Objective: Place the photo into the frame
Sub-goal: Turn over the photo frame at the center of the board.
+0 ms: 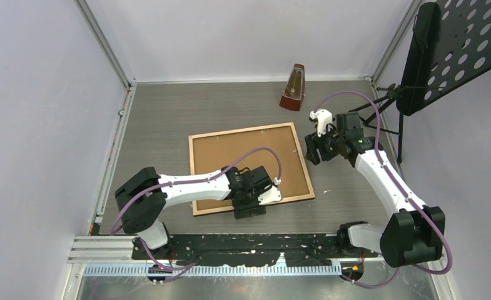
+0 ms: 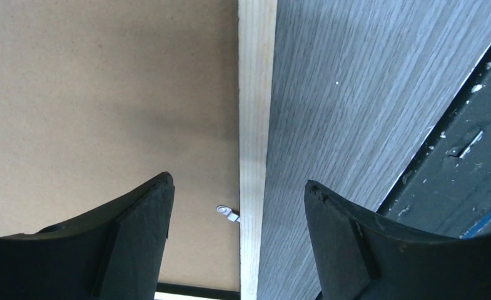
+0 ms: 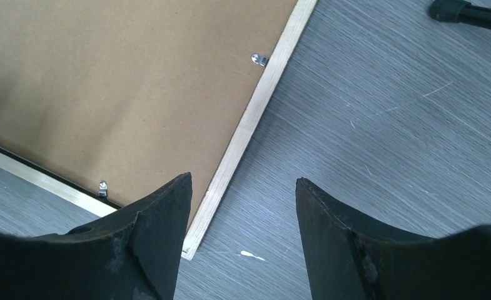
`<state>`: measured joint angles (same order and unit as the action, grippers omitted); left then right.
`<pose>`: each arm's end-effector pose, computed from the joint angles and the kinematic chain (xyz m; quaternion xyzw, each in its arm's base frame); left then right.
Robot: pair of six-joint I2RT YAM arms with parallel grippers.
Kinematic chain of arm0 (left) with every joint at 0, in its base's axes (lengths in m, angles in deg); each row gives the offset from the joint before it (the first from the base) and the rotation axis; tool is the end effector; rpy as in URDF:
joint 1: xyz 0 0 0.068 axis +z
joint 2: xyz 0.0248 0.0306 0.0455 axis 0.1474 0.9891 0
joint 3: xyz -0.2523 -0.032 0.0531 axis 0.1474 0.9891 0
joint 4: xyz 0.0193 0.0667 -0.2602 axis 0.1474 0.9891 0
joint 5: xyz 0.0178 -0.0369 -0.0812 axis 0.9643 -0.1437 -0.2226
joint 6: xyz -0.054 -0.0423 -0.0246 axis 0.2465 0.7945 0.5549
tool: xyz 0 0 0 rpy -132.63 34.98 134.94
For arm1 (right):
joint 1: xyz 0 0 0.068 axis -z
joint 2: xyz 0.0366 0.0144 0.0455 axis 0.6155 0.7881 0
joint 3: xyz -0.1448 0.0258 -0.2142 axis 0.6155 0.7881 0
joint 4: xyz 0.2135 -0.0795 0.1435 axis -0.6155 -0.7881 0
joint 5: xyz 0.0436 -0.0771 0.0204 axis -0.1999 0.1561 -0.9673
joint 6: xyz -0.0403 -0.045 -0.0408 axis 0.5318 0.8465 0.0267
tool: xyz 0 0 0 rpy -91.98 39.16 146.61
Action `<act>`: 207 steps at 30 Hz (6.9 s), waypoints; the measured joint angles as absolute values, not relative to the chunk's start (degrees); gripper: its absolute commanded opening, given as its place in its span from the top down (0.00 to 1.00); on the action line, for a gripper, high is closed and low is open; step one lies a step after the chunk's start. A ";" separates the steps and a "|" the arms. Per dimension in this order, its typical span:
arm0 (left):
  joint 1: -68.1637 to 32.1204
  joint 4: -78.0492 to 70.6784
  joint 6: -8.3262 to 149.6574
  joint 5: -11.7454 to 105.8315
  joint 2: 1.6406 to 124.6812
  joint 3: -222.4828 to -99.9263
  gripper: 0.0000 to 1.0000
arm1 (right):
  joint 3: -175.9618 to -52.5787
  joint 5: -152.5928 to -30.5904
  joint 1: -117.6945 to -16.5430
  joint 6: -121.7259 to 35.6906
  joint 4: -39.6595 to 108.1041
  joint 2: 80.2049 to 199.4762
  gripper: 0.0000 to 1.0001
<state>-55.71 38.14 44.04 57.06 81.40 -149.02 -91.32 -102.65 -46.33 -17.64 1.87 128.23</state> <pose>0.1404 -0.2859 0.1441 0.6291 0.7636 -0.0463 0.1377 0.2712 0.0593 0.2322 -0.2700 0.8880 0.1216 0.3518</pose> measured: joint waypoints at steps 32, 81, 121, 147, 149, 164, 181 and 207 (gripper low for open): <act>-59.79 38.32 45.11 60.76 87.37 -151.51 0.56 | -91.10 -104.03 -43.10 -17.18 2.81 130.83 0.36; -55.60 42.86 44.06 53.41 89.62 -155.95 1.00 | -77.20 -120.44 -43.20 15.67 -9.74 115.99 0.15; -49.50 48.96 40.56 45.76 90.01 -163.29 1.00 | -60.72 -95.35 -72.06 16.09 6.83 100.19 0.17; -47.25 53.62 40.19 41.52 90.95 -169.37 1.00 | -57.86 -87.81 -78.96 16.66 12.56 100.74 0.22; -47.25 53.64 40.19 41.26 91.08 -169.50 1.00 | -57.25 -86.37 -79.36 16.85 13.63 100.71 0.22; -46.90 55.52 40.23 39.56 92.05 -171.95 1.00 | -52.11 -77.38 -81.54 20.75 24.91 101.61 0.28; -46.46 55.83 40.41 38.16 92.18 -172.39 1.00 | -49.77 -75.11 -84.03 22.30 30.59 102.18 0.31; -46.15 55.87 40.45 37.24 92.29 -172.39 1.00 | -48.37 -73.25 -85.17 23.76 36.75 103.91 0.50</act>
